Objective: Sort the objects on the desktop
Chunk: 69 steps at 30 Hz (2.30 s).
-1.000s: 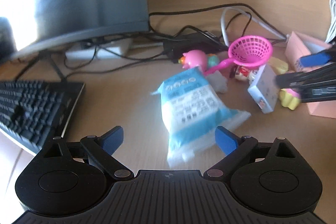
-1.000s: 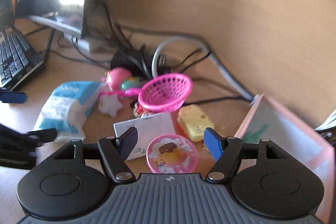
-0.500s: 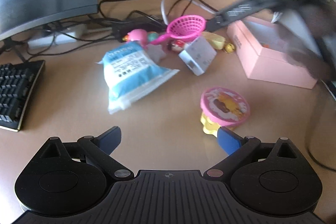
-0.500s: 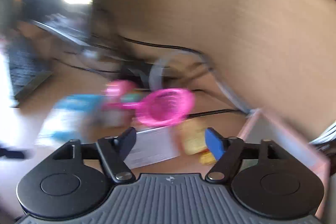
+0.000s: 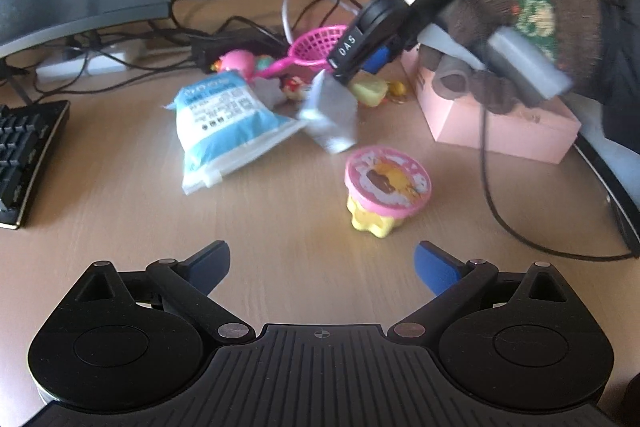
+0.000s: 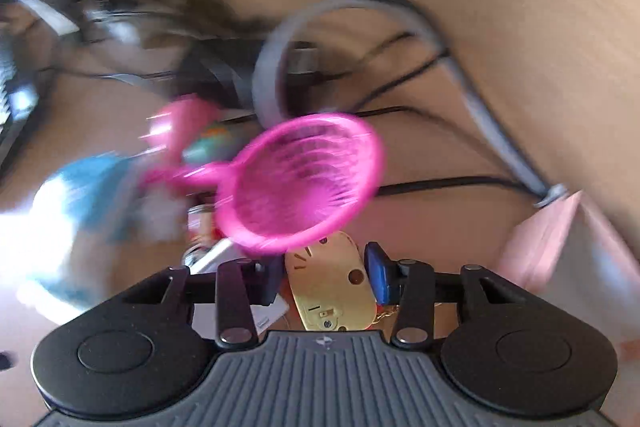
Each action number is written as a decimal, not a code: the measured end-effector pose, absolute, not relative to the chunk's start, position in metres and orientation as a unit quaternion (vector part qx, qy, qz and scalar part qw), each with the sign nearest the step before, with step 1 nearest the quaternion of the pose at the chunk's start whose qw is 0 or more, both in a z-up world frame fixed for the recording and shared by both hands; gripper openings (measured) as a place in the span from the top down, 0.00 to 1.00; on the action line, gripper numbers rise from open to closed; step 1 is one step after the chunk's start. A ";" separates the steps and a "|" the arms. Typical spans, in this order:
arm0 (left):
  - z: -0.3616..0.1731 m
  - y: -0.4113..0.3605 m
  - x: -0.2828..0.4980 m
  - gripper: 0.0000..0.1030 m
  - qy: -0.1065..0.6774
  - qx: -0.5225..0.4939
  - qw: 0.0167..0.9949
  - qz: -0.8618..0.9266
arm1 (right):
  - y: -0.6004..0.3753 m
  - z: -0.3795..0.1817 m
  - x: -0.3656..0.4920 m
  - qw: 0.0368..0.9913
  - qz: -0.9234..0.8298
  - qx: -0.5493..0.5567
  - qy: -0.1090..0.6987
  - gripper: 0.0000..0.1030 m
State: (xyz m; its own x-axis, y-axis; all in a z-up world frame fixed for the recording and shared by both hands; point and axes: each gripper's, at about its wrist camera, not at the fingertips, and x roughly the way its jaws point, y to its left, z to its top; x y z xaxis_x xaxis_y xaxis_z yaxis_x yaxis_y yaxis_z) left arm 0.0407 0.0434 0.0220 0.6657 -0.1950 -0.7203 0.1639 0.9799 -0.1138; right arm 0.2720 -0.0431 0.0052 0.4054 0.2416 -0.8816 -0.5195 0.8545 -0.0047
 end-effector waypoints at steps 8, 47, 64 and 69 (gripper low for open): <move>0.025 0.028 0.030 0.02 0.392 0.012 0.911 -0.124 | -0.091 0.016 0.159 0.829 0.278 -0.013 0.485 0.62; 0.019 0.031 0.069 0.07 0.438 0.023 0.897 -0.054 | -0.156 0.022 0.007 0.931 0.160 -0.027 0.328 0.22; 0.013 0.033 -0.022 0.03 0.460 0.079 0.879 -0.101 | -0.082 -0.002 0.028 0.891 0.254 -0.092 0.364 0.46; 0.010 0.031 -0.013 0.01 0.459 0.052 0.885 -0.062 | -0.102 0.005 0.007 0.898 0.234 -0.089 0.362 0.46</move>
